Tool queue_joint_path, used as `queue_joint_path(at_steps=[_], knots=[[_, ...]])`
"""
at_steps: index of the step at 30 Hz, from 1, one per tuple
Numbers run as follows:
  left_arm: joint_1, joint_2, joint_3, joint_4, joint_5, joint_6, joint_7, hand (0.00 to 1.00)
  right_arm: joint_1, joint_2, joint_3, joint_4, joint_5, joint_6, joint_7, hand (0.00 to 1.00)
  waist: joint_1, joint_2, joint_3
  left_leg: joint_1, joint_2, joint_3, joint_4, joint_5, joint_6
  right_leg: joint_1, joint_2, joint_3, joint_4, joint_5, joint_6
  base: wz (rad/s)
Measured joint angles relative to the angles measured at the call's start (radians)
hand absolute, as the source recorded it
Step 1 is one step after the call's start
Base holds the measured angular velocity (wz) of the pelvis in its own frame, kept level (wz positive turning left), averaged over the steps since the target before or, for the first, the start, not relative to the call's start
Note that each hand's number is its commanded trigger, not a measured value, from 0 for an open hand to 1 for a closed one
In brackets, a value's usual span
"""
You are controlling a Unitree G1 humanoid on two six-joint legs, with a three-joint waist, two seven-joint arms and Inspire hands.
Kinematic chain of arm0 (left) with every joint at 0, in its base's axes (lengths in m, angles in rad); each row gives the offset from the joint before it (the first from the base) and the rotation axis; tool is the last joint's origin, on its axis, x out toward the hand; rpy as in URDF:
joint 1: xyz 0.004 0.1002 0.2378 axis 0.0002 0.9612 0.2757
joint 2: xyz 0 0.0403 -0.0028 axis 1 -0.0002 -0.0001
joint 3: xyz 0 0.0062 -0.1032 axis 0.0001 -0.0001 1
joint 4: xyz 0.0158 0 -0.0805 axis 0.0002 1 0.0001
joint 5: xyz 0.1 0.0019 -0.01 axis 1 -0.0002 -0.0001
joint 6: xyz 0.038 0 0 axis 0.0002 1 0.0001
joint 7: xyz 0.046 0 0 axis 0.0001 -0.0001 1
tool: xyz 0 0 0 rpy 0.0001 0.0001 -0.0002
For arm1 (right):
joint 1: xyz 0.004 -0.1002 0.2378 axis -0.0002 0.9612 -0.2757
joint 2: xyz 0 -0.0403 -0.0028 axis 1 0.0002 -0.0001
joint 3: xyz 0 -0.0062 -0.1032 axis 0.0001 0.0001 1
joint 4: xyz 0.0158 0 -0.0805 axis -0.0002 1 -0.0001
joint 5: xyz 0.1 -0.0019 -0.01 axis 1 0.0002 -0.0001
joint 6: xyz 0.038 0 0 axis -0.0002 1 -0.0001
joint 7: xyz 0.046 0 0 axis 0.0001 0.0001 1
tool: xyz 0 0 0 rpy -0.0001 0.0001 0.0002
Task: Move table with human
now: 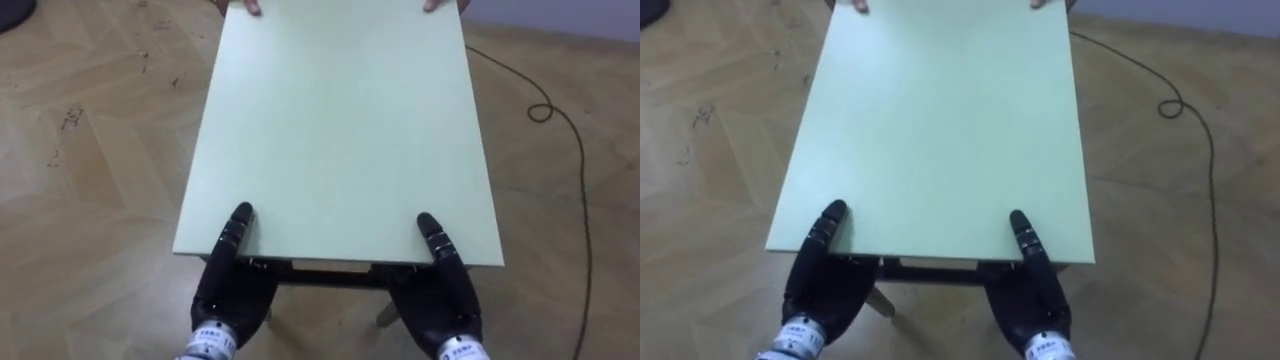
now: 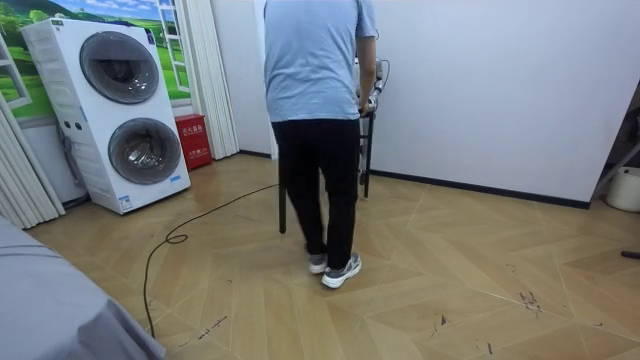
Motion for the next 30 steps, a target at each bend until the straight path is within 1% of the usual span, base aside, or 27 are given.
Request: queue_joint_path(at_steps=[2,3,5,7,9,11,12,13,14,15,16,17,18,19,20,21,23,25,27,29,30], knots=[[0.001,-0.002,0.007,0.000,0.008,0.000,-0.007,1.00,0.000,-0.001,0.000,0.001,0.003,0.001,0.001,1.00,0.000,-0.005,-0.0006,-0.002,0.005,-0.010,-0.006,0.002,-0.004,0.005,0.008,-0.008,-0.016,0.002,-0.004,0.08],[0.001,-0.003,0.010,0.000,0.016,0.001,-0.013,1.00,0.001,-0.001,0.001,0.001,0.003,0.001,0.004,1.00,0.000,-0.006,-0.0004,-0.007,0.007,-0.024,-0.008,0.004,-0.008,0.005,0.010,-0.016,-0.022,0.004,-0.006,0.10],[0.004,-0.003,0.012,0.000,0.021,0.001,-0.020,1.00,0.001,-0.001,0.004,0.001,0.003,0.000,0.006,1.00,-0.002,-0.006,-0.0004,-0.011,0.011,-0.041,-0.008,0.005,-0.009,0.013,0.018,-0.019,-0.042,0.007,-0.011,0.08],[0.010,-0.009,0.018,0.000,0.027,0.002,-0.021,1.00,0.002,-0.003,0.007,0.003,0.004,0.000,0.006,1.00,-0.003,-0.007,-0.0008,-0.008,0.016,-0.068,-0.008,0.010,-0.017,0.035,0.029,-0.022,-0.073,0.016,-0.016,0.00],[0.019,-0.014,0.019,0.000,0.027,0.004,-0.023,1.00,0.002,-0.008,0.009,0.004,0.004,0.000,0.006,1.00,-0.004,-0.006,-0.0005,-0.005,0.017,-0.074,-0.004,0.014,-0.024,0.054,0.030,-0.023,-0.096,0.019,-0.018,0.08],[0.029,-0.019,0.021,0.001,0.026,0.006,-0.023,1.00,0.002,-0.014,0.017,0.006,0.006,-0.001,0.006,1.00,-0.010,-0.011,0.0023,-0.037,0.018,-0.074,0.074,0.018,-0.033,0.089,0.015,-0.001,-0.124,0.026,-0.016,0.31],[0.030,-0.022,0.020,0.003,0.026,0.010,-0.023,1.00,0.005,-0.010,0.019,0.006,0.007,-0.001,0.010,1.00,-0.021,-0.024,0.0079,-0.089,0.013,-0.091,0.120,0.015,-0.067,0.100,-0.004,0.068,-0.132,0.029,-0.010,0.85],[0.017,-0.021,0.011,0.000,0.030,0.010,-0.023,1.00,0.008,-0.010,0.015,0.007,0.010,-0.005,0.029,1.00,-0.055,-0.020,0.0070,-0.141,0.034,-0.120,0.019,0.057,-0.058,0.084,-0.007,0.104,-0.126,0.025,0.000,0.94],[0.012,-0.020,0.009,0.001,0.033,0.010,-0.023,1.00,0.010,-0.011,0.003,0.008,0.011,-0.005,0.032,1.00,-0.058,-0.029,0.0031,-0.151,0.033,-0.101,0.028,0.078,-0.054,0.069,-0.014,0.108,-0.118,0.016,0.012,0.61],[0.011,-0.018,0.003,-0.002,0.037,0.004,-0.024,1.00,0.009,-0.012,-0.002,0.007,0.010,0.002,0.035,1.00,-0.044,-0.032,0.0030,-0.154,0.033,-0.084,0.024,0.085,-0.048,0.058,-0.011,0.083,-0.117,0.018,0.018,-0.12],[0.016,-0.018,0.003,-0.002,0.031,0.005,-0.025,1.00,0.009,-0.015,-0.001,0.007,0.008,0.006,0.035,1.00,-0.016,-0.031,0.0034,-0.144,0.030,-0.074,0.029,0.085,-0.048,0.062,-0.009,0.057,-0.122,0.018,0.017,-0.38],[0.020,-0.018,0.004,-0.002,0.031,0.005,-0.025,1.00,0.008,-0.016,-0.001,0.007,0.005,0.006,0.035,1.00,-0.002,-0.026,0.0045,-0.137,0.029,-0.076,0.026,0.085,-0.048,0.064,-0.010,0.045,-0.120,0.019,0.015,-0.37],[0.025,-0.026,0.003,-0.002,0.031,0.004,-0.025,1.00,0.008,-0.019,-0.001,0.007,0.001,0.000,0.033,1.00,0.009,-0.017,0.0054,-0.125,0.028,-0.077,0.019,0.085,-0.048,0.071,-0.010,0.031,-0.119,0.021,0.013,-0.09],[0.029,-0.029,0.003,-0.002,0.029,0.004,-0.025,1.00,0.005,-0.024,-0.001,0.007,0.001,0.000,0.028,1.00,0.014,-0.009,0.0055,-0.120,0.029,-0.077,0.014,0.085,-0.048,0.076,-0.008,0.027,-0.120,0.021,0.013,0.00],[0.030,-0.029,0.003,-0.002,0.026,0.003,-0.025,1.00,0.002,-0.025,0.000,0.007,0.000,0.000,0.028,1.00,0.017,-0.006,0.0055,-0.120,0.030,-0.078,0.011,0.085,-0.048,0.075,-0.007,0.023,-0.119,0.020,0.013,0.16],[0.032,-0.029,0.003,-0.002,0.018,0.002,-0.025,1.00,-0.002,-0.028,0.000,0.008,-0.005,0.001,0.028,1.00,0.024,-0.004,0.0064,-0.121,0.029,-0.083,0.004,0.086,-0.050,0.074,-0.004,0.015,-0.119,0.020,0.012,0.14],[0.044,-0.031,0.002,-0.002,0.009,-0.002,-0.028,1.00,-0.005,-0.033,0.000,0.008,-0.017,0.004,0.026,1.00,0.036,-0.003,0.0055,-0.120,0.029,-0.085,0.003,0.088,-0.053,0.076,-0.002,0.005,-0.117,0.021,0.010,0.12],[0.064,-0.033,0.000,-0.002,-0.003,-0.008,-0.040,1.00,-0.008,-0.036,0.000,0.007,-0.036,0.006,0.025,1.00,0.040,-0.003,0.0056,-0.124,0.029,-0.103,0.002,0.092,-0.055,0.082,-0.003,-0.019,-0.115,0.021,0.009,0.22],[0.072,-0.034,-0.003,-0.002,-0.008,-0.013,-0.044,1.00,-0.008,-0.036,0.000,0.007,-0.046,0.007,0.024,1.00,0.046,-0.002,0.0056,-0.124,0.028,-0.118,0.003,0.095,-0.056,0.090,-0.003,-0.032,-0.116,0.021,0.009,0.28],[0.073,-0.033,-0.014,-0.002,-0.014,-0.026,-0.045,1.00,-0.010,-0.038,0.000,0.008,-0.047,0.007,0.024,1.00,0.052,-0.002,0.0053,-0.129,0.024,-0.136,0.002,0.101,-0.057,0.095,-0.004,-0.051,-0.115,0.021,0.009,0.32],[0.073,-0.033,-0.020,-0.002,-0.017,-0.036,-0.049,1.00,-0.014,-0.040,-0.001,0.008,-0.049,0.007,0.024,1.00,0.051,-0.001,0.0051,-0.138,0.019,-0.154,0.002,0.107,-0.056,0.095,-0.007,-0.060,-0.115,0.021,0.008,0.39]])
